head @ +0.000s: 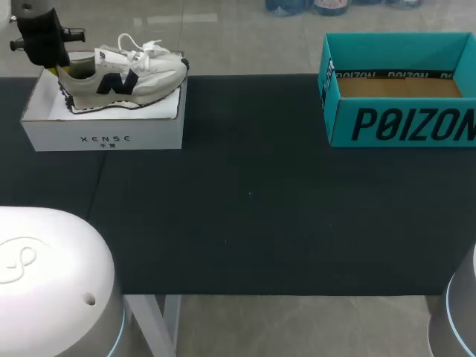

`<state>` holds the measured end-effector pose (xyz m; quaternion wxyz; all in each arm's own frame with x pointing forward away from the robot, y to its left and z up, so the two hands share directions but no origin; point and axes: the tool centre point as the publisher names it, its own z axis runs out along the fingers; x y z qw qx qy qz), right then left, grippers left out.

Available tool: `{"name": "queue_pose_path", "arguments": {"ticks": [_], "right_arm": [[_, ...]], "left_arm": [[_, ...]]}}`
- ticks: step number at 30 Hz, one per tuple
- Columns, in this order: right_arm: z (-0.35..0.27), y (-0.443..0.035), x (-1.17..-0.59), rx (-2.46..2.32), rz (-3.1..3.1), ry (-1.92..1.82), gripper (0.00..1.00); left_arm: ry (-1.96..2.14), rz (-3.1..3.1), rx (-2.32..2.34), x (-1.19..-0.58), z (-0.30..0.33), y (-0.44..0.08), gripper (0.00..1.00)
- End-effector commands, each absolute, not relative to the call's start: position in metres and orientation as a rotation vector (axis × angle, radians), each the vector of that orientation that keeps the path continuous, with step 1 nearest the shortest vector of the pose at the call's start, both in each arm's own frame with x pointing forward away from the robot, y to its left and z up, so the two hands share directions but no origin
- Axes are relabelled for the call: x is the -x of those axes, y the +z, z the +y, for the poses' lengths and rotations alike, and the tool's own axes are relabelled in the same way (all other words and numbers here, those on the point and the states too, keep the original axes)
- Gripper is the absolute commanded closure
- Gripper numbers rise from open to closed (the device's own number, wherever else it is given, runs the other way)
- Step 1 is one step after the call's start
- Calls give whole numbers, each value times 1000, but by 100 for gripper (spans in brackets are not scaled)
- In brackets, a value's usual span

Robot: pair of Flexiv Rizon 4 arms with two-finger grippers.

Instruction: Take the shoe out of the shoebox, open the shoe tongue, remove and reinsert the insole, then place the shoe into the shoebox

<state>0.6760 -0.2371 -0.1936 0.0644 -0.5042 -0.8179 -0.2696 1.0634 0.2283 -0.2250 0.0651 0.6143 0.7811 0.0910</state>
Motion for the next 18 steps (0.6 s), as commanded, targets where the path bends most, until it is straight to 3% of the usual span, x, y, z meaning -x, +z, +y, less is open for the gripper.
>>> {"name": "queue_pose_path", "arguments": {"ticks": [1,18], "right_arm": [[-237,-194,-675,1525,-2471,-812,0],[-237,-194,-675,1525,-2471,-812,0]], "left_arm": [[391,2313,-1835,-1020,187,-198,100],[343,2245,-1995,-933,14,-239,100]]}}
